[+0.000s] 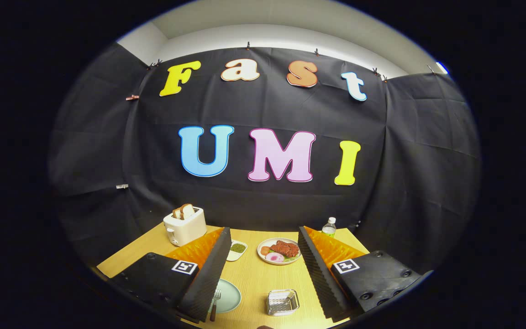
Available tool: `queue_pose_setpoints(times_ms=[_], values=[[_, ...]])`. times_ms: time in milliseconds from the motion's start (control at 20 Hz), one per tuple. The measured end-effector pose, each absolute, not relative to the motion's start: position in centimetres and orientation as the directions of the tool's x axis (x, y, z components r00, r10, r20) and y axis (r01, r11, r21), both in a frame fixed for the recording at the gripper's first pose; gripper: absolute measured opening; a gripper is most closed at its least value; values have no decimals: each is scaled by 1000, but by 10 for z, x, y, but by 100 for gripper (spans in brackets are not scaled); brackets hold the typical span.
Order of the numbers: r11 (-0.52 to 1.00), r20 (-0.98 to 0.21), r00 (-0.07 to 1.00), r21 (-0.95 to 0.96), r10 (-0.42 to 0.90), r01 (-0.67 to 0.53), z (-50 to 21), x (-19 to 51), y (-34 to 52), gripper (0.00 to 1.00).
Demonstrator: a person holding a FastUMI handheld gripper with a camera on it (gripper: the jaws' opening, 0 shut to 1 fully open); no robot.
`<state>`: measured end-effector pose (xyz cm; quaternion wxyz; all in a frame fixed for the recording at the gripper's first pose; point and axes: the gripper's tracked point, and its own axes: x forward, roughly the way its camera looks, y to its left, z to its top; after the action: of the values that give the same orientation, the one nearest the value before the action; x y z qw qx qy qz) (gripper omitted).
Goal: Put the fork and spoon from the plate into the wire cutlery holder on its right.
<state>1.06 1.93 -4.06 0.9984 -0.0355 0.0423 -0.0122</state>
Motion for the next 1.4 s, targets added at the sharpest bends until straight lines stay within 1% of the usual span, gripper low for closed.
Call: queue_pose_setpoints(times_ms=[100, 250, 350, 450, 650, 750, 850, 1050, 1300, 1400], values=[[998, -97, 995, -61, -2, -4, -49, 12, 32, 92], [998, -189, 981, -42, 37, -46, -82, 15, 48, 92], [996, -283, 956, -5, 79, -83, -112, 16, 65, 92], [996, -391, 916, 25, 91, -88, -150, 16, 74, 92], [995, -580, 809, 58, 96, -76, -218, 13, 91, 93], [995, -665, 741, 51, 94, -81, -251, 11, 98, 89], [996, -721, 687, 40, 86, -83, -277, 9, 105, 83], [993, -820, 567, 13, 78, -117, -332, 6, 113, 80], [990, -887, 454, 18, 81, -141, -378, 0, 127, 77], [986, -906, 417, -1, 70, -167, -392, -4, 130, 72]])
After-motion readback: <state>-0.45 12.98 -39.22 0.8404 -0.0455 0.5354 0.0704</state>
